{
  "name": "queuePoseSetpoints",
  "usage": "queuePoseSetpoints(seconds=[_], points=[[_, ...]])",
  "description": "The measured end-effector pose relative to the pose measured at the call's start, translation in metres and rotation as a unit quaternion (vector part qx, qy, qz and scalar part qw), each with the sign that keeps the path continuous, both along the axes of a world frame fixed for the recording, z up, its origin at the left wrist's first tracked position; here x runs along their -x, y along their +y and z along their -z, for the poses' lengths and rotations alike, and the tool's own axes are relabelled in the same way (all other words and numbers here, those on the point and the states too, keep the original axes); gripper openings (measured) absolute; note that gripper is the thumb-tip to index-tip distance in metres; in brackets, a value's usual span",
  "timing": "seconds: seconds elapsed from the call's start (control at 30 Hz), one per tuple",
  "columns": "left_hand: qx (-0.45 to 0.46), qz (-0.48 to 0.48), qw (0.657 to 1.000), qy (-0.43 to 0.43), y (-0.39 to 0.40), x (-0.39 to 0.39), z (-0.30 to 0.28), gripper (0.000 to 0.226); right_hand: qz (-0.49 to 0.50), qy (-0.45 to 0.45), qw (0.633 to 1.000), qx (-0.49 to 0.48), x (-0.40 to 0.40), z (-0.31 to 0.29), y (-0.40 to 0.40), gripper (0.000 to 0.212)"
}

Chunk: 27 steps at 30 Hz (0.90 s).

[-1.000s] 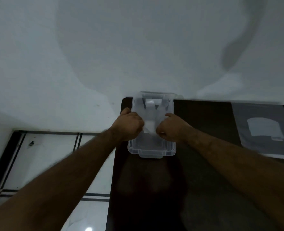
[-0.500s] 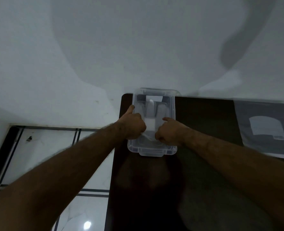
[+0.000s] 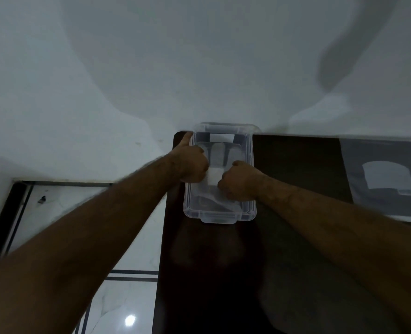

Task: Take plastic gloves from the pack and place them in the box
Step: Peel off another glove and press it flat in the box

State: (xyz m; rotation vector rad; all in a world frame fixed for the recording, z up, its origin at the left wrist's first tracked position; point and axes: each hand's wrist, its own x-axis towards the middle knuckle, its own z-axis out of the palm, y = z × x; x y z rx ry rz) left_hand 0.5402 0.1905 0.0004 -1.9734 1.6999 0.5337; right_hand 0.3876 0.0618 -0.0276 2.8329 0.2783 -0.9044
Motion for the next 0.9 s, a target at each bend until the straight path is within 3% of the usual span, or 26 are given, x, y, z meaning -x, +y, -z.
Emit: queuePoseSetpoints(seconds=[0.2, 0.4, 0.5, 0.6, 0.9], points=[[-0.041, 0.014, 0.996, -0.073, -0.026, -0.006, 0.025, 0.027, -0.018, -0.017, 0.999, 0.044, 0.002, 0.004, 0.018, 0.049], [0.029, 0.016, 0.994, -0.104, -0.027, -0.004, 0.027, 0.028, 0.036, -0.02, 0.999, 0.031, 0.004, 0.002, 0.023, 0.048], [0.045, 0.059, 0.994, -0.076, -0.011, 0.008, 0.025, 0.028, 0.047, -0.011, 0.999, 0.014, 0.01, 0.002, 0.021, 0.047], [-0.016, 0.091, 0.994, -0.055, 0.003, 0.02, 0.024, 0.027, 0.048, 0.006, 0.999, 0.004, 0.013, 0.002, 0.019, 0.047], [-0.061, 0.13, 0.99, -0.011, 0.012, 0.03, 0.021, 0.034, -0.031, 0.005, 0.999, -0.024, 0.014, 0.001, 0.02, 0.03]])
